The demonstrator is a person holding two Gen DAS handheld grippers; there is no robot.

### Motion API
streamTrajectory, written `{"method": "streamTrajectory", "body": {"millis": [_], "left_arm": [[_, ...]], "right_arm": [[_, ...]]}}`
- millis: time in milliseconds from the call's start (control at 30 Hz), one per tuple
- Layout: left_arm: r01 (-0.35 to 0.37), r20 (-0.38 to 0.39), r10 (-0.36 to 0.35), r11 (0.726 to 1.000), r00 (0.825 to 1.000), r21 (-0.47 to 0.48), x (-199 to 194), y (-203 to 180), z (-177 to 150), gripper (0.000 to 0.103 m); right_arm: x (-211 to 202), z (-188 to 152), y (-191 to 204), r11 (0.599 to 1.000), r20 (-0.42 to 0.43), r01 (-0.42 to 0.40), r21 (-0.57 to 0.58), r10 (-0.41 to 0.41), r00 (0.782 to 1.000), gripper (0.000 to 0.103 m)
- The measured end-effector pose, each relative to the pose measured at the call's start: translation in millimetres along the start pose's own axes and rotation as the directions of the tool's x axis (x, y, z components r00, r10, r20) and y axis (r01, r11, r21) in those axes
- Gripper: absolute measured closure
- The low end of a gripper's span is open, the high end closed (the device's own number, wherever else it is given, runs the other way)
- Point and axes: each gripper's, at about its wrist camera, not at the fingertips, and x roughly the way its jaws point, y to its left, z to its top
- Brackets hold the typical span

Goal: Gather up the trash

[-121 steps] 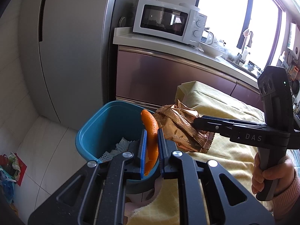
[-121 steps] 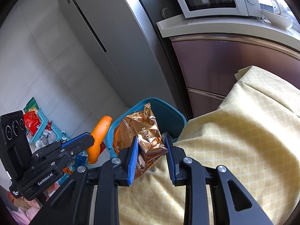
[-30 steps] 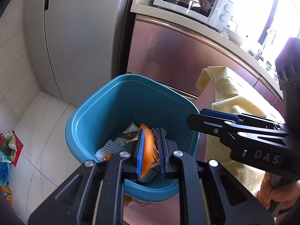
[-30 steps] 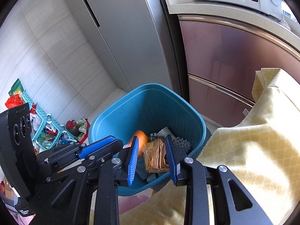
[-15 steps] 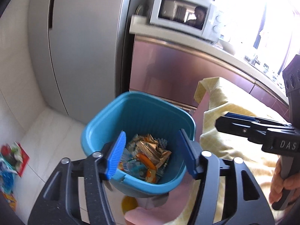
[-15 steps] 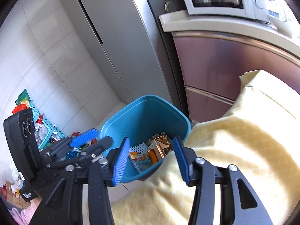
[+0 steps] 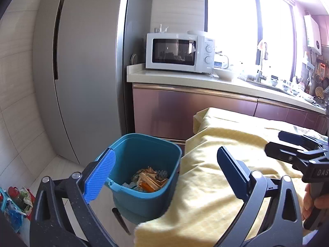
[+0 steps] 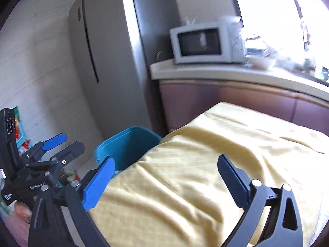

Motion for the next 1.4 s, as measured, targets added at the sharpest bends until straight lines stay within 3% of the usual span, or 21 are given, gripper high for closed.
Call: {"method": "streamTrajectory", "body": {"millis": [200, 333, 567, 867, 1400], "left_arm": [[0.027, 0.055, -0.027, 1.0, 0.998, 0.004, -26.0, -39.2, -4.9, 0.006], [0.028, 0.1, -0.031, 0.999, 0.994, 0.03, -40.2, -64.5, -8.4, 0.006], [0.047, 0.149, -0.057, 0.996, 0.987, 0.073, -57.7, -96.7, -10.0, 0.006], [0.067, 0.193, -0.083, 0.994, 0.978, 0.091, -72.3, -108.5, -11.8, 0.006], [0.066, 0.231, -0.092, 0.991, 0.969, 0.116, -80.5, -119.3, -14.8, 0.006]], "right_arm": [[-54.6, -25.6, -22.1, 0.988, 0.111, 0.151, 0.035, -0.154, 0.982, 0.006], [-82.0, -37.8, -30.6, 0.968, 0.173, 0.246, 0.053, -0.252, 0.952, 0.006], [-117.5, -55.7, -38.4, 0.937, 0.258, 0.335, 0.093, -0.348, 0.901, 0.006], [-138.3, -66.6, -45.9, 0.908, 0.302, 0.397, 0.131, -0.418, 0.857, 0.006], [-155.8, -70.6, -48.2, 0.899, 0.327, 0.411, 0.149, -0.437, 0.838, 0.006]]}}
